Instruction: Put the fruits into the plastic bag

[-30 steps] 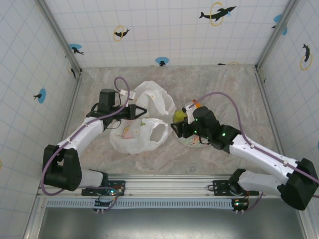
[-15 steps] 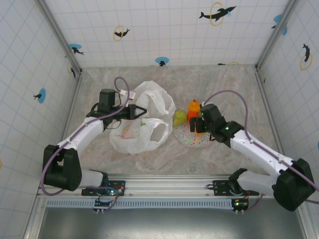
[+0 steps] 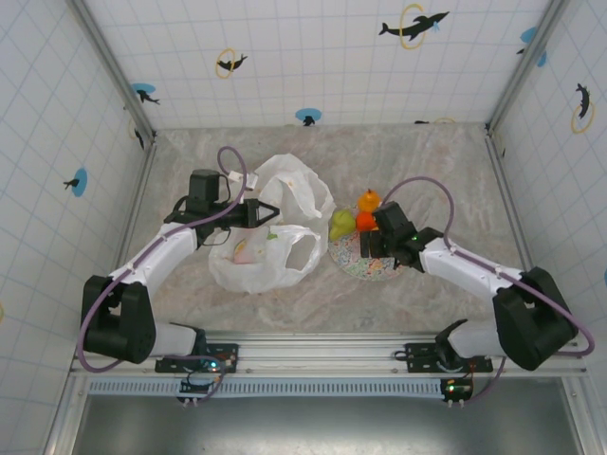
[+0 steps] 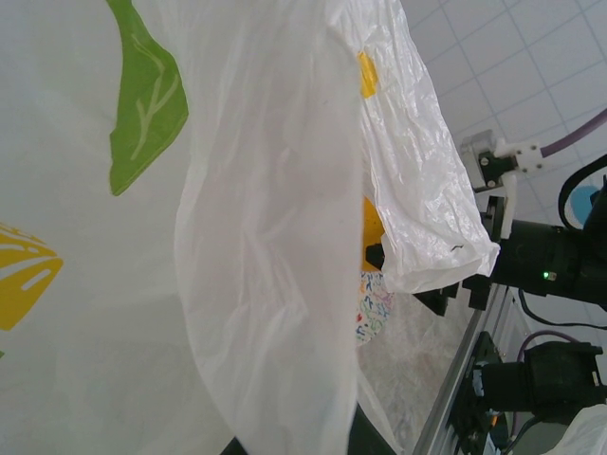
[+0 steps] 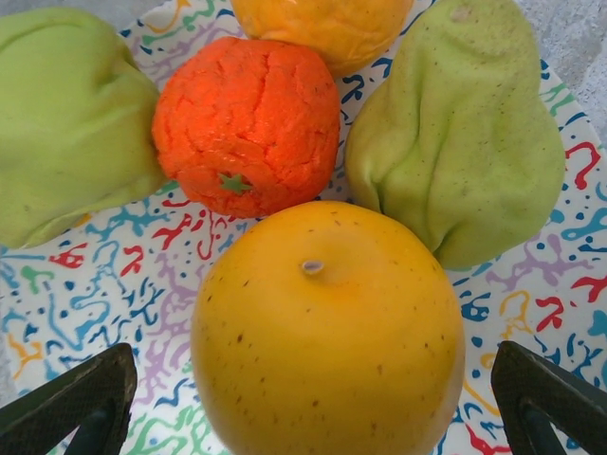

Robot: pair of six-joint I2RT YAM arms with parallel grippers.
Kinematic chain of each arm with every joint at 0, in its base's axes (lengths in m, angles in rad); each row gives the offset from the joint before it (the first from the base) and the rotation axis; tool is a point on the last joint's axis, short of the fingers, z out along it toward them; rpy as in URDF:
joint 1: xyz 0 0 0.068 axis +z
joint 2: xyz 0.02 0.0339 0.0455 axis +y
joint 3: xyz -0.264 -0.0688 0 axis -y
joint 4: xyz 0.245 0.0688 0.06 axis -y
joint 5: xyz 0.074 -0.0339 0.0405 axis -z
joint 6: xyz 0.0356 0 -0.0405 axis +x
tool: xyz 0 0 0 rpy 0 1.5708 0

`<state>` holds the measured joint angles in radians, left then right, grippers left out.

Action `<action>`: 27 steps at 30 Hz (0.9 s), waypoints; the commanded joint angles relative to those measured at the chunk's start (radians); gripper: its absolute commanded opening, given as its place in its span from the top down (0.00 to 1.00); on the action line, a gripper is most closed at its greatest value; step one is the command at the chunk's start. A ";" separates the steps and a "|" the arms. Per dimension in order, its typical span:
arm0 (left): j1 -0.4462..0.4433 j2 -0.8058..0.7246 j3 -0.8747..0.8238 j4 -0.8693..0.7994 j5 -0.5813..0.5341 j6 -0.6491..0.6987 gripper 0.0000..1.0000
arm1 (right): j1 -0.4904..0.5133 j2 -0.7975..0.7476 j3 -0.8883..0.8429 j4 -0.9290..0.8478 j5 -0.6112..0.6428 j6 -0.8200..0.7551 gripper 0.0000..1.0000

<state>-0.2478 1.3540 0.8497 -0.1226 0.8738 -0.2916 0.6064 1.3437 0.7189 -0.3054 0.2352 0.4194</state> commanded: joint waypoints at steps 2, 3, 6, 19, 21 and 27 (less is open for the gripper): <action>-0.002 0.008 0.013 -0.015 -0.002 0.013 1.00 | -0.008 0.046 -0.021 0.063 0.015 0.006 0.04; -0.003 0.009 0.014 -0.015 -0.001 0.014 1.00 | -0.010 0.058 -0.019 0.066 0.017 0.003 0.04; -0.003 0.010 0.014 -0.015 -0.001 0.014 1.00 | -0.011 0.086 -0.020 0.083 0.026 -0.007 0.07; -0.004 0.011 0.015 -0.017 -0.001 0.013 1.00 | -0.013 0.071 -0.054 0.085 0.028 -0.014 0.24; -0.003 0.011 0.014 -0.017 0.002 0.014 1.00 | -0.013 0.051 -0.062 0.078 0.028 -0.012 0.25; -0.003 0.013 0.014 -0.014 0.003 0.013 1.00 | -0.013 -0.010 -0.072 0.051 0.026 -0.006 0.27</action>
<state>-0.2478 1.3556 0.8497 -0.1230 0.8738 -0.2916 0.5999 1.3754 0.6575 -0.2333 0.2462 0.4080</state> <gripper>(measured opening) 0.041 0.790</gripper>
